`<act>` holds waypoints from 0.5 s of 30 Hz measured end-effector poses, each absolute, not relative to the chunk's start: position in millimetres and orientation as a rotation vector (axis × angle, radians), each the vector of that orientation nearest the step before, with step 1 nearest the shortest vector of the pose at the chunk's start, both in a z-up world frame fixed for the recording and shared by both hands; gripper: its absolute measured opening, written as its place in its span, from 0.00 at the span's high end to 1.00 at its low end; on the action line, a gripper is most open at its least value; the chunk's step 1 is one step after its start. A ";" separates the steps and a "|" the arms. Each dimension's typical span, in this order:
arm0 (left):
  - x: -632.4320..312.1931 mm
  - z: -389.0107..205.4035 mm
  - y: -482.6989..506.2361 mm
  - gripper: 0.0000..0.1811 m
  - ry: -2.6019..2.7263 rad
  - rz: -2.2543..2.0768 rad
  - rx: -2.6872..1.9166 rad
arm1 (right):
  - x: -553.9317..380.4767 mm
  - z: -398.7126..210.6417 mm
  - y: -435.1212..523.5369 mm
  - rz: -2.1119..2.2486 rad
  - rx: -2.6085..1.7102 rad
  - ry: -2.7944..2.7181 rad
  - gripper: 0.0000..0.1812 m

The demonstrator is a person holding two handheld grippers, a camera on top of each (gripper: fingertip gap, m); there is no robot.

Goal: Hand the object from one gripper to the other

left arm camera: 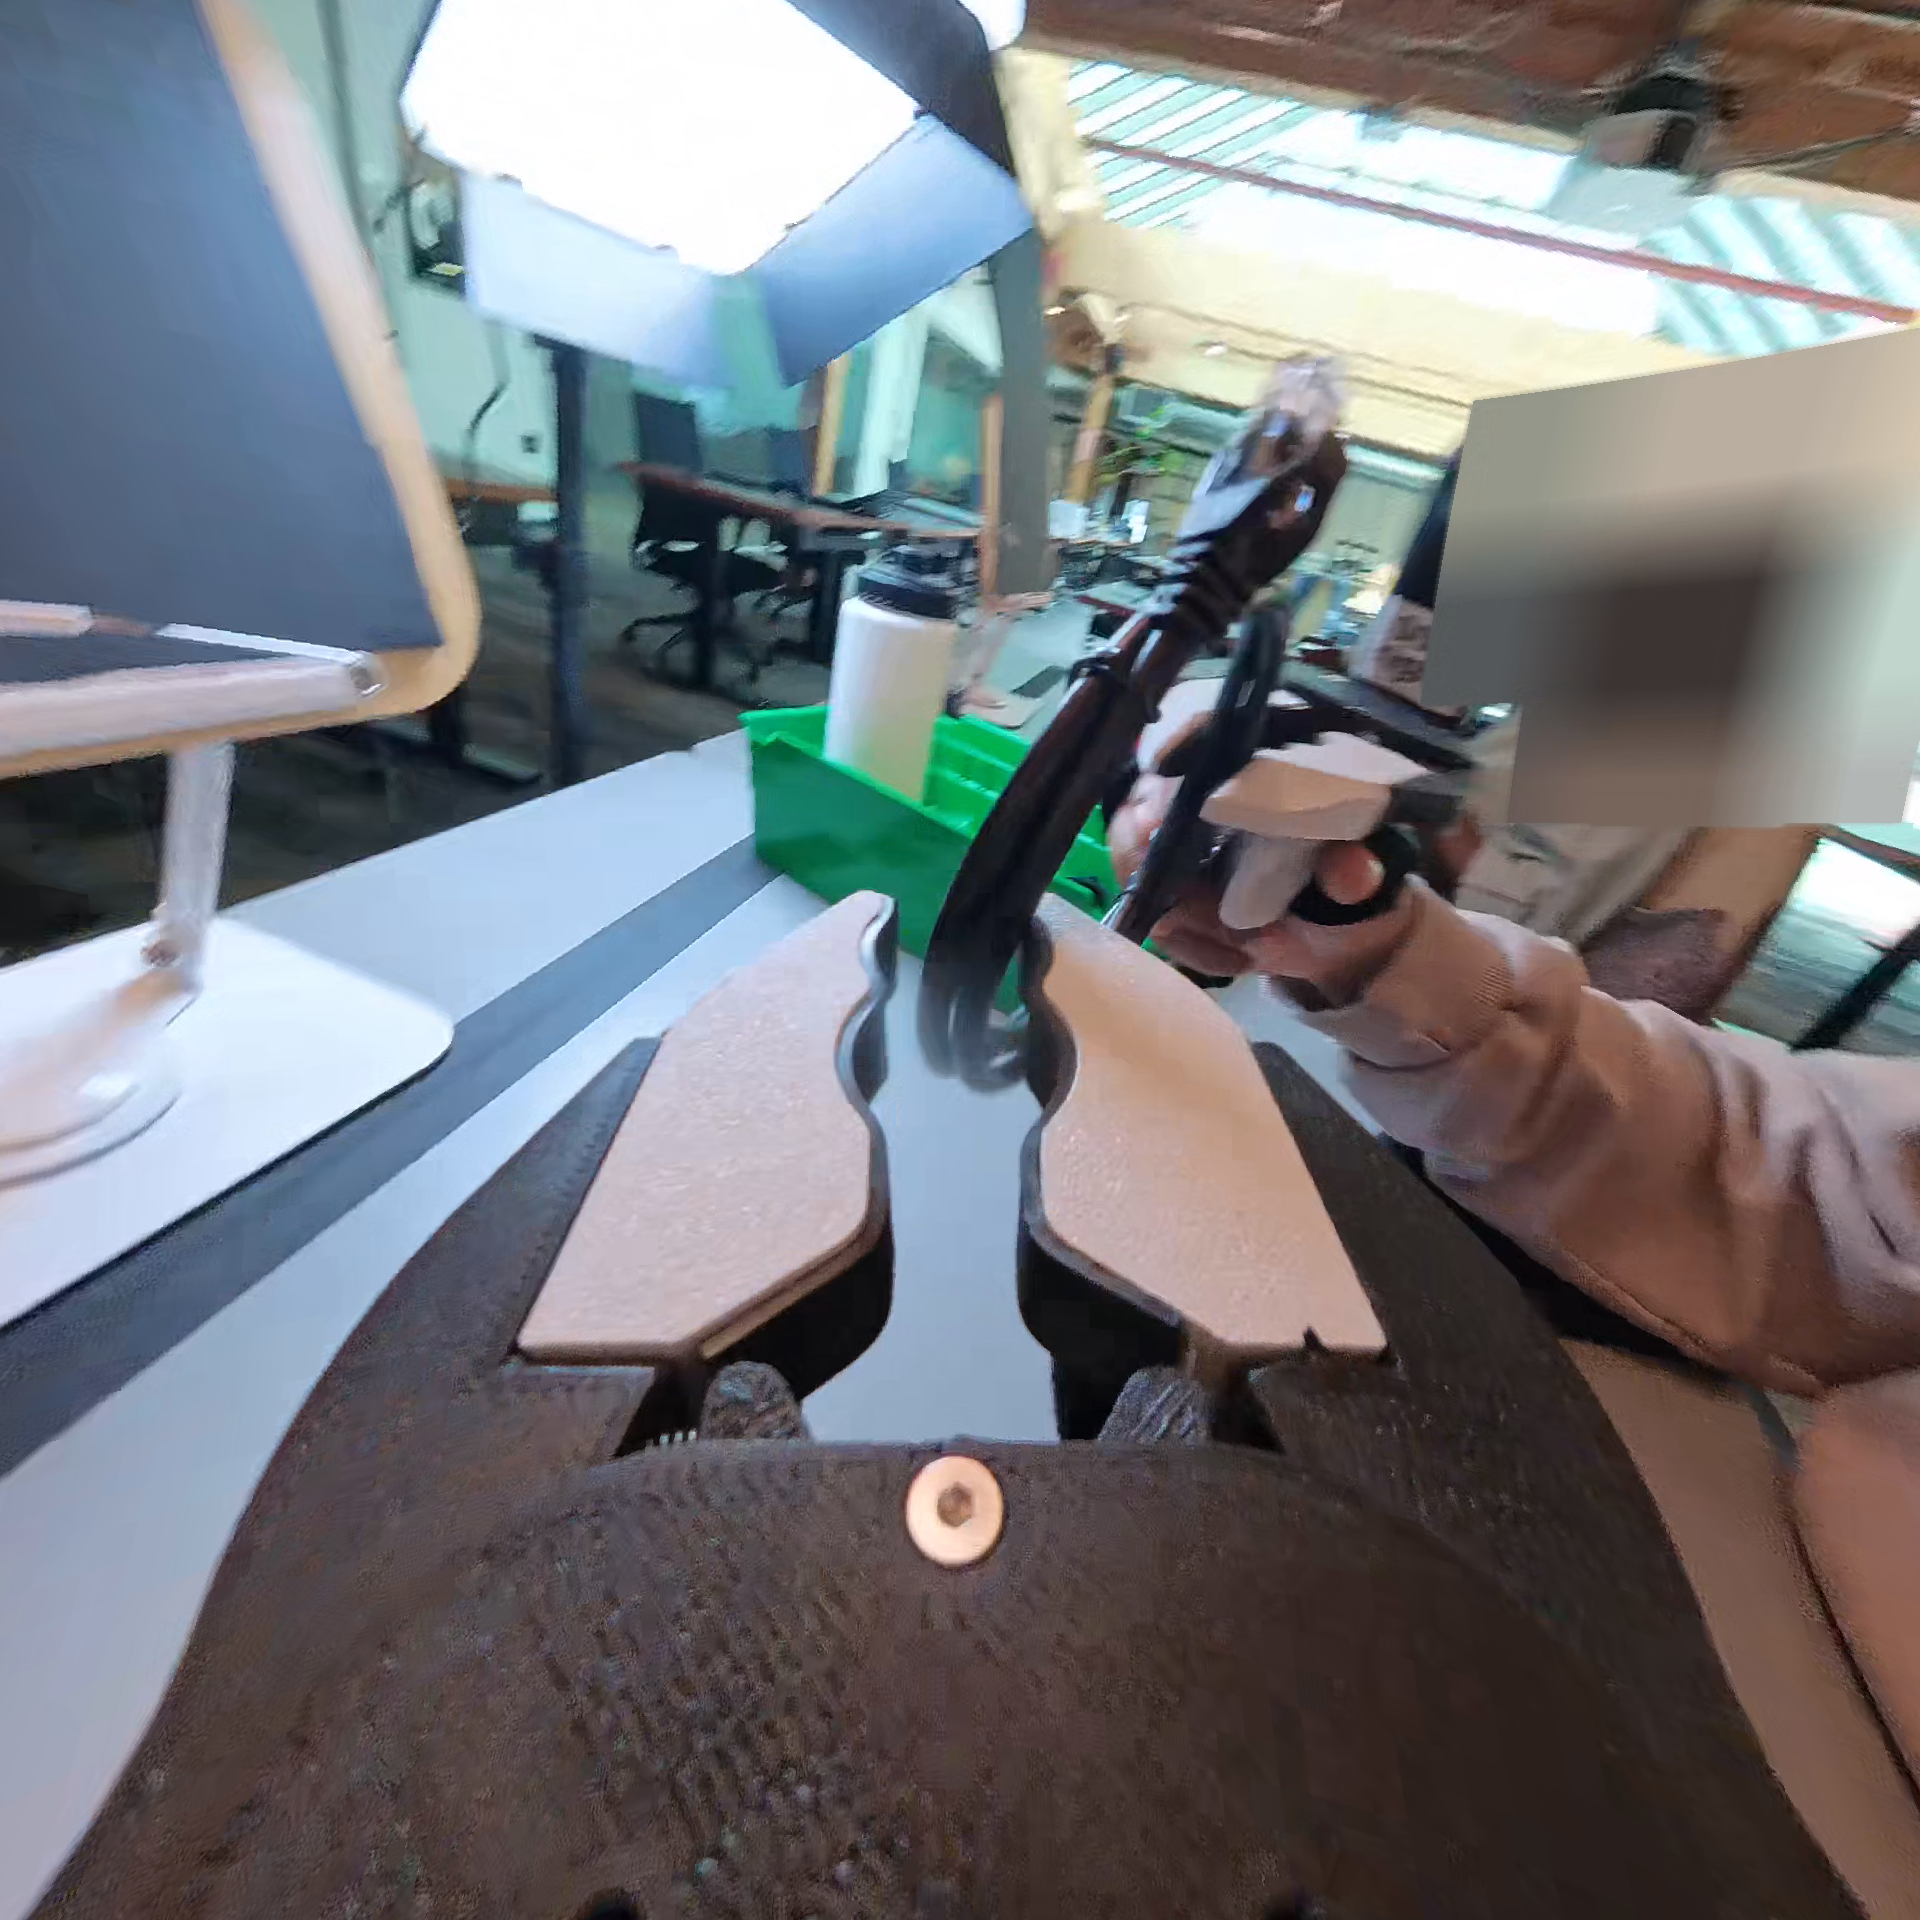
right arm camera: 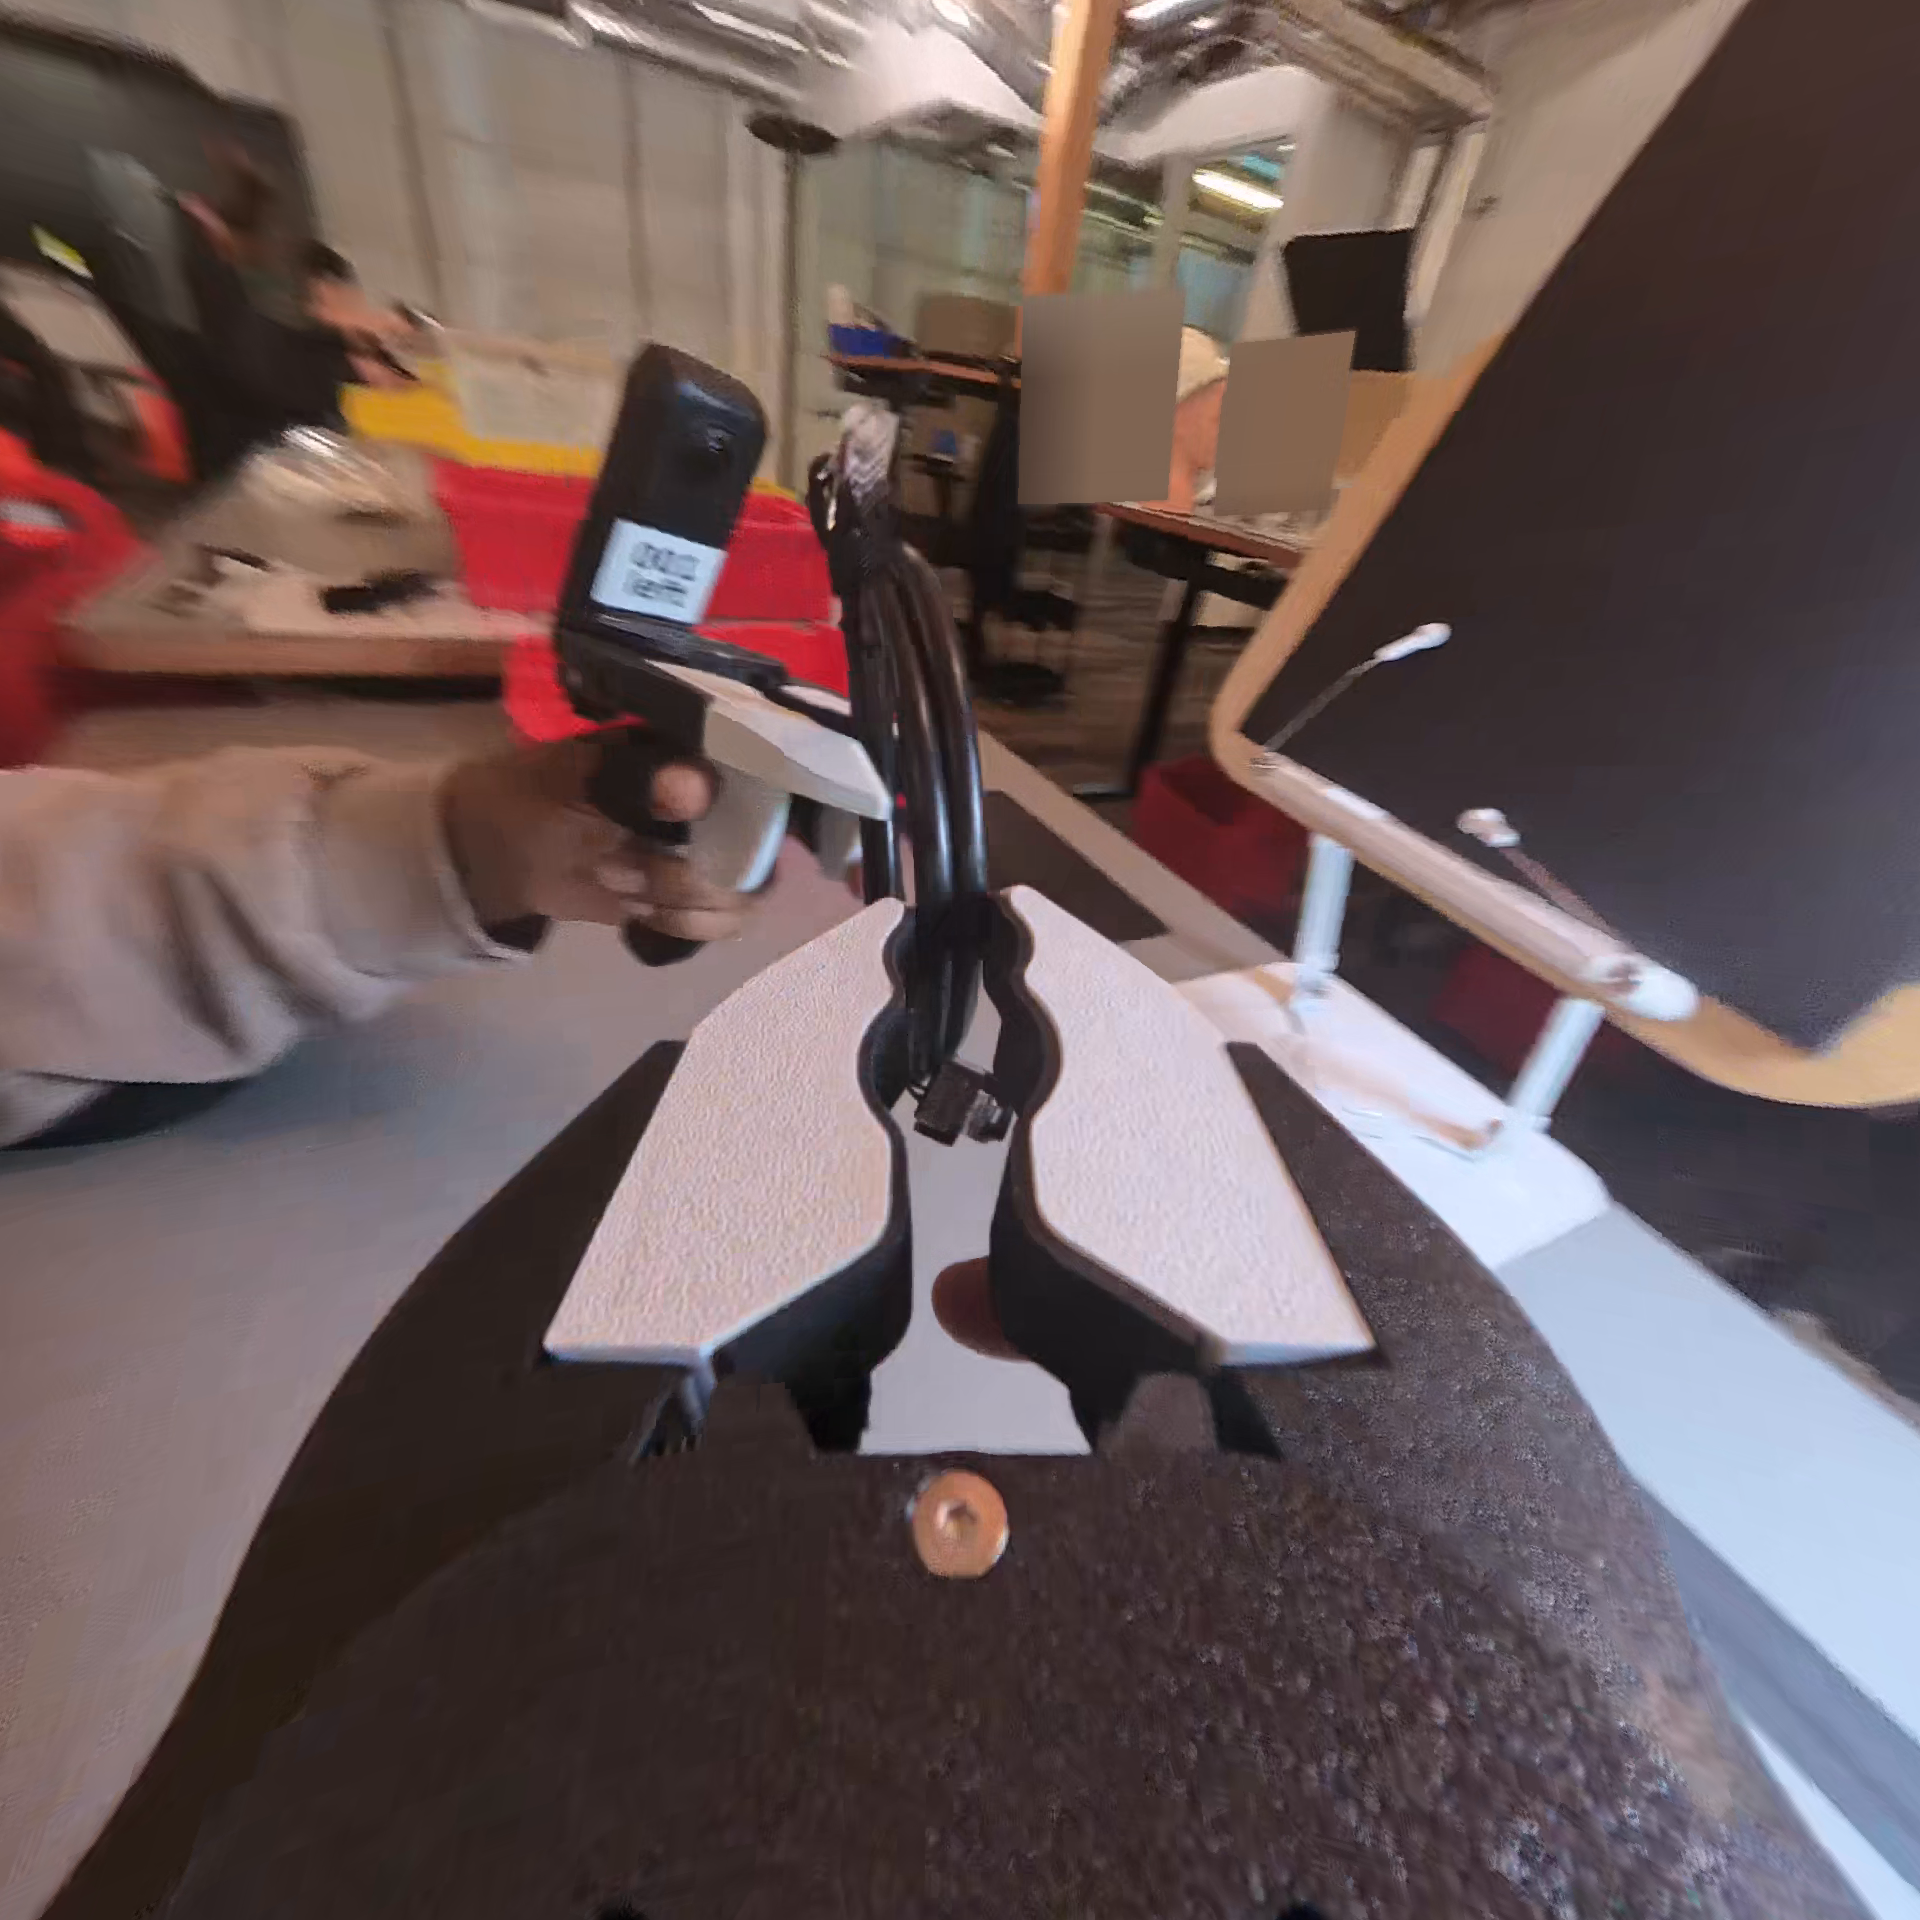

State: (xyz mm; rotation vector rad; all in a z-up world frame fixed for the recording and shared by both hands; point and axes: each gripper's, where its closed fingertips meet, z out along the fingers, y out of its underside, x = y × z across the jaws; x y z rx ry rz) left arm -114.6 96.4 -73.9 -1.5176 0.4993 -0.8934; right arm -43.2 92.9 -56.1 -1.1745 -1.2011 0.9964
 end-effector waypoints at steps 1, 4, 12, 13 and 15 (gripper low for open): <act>-119.8 -75.3 101.5 0.86 0.440 -0.896 -1.531 | -42.9 -55.6 99.8 0.873 -1.172 -1.179 0.94; -124.8 -69.9 104.5 0.82 0.291 -1.051 -1.528 | -40.0 -56.0 119.3 0.482 -1.148 -1.123 0.94; -128.0 -72.7 113.6 0.78 -0.059 -1.299 -1.529 | -46.1 -74.4 125.6 -0.308 -0.783 -1.130 0.94; -128.7 -78.1 116.2 0.78 -0.086 -1.298 -1.548 | -50.7 -79.9 121.8 -0.332 -0.742 -1.146 0.94; -131.6 -88.7 121.7 0.78 -0.134 -1.277 -1.584 | -61.4 -90.6 112.0 -0.354 -0.669 -1.186 0.94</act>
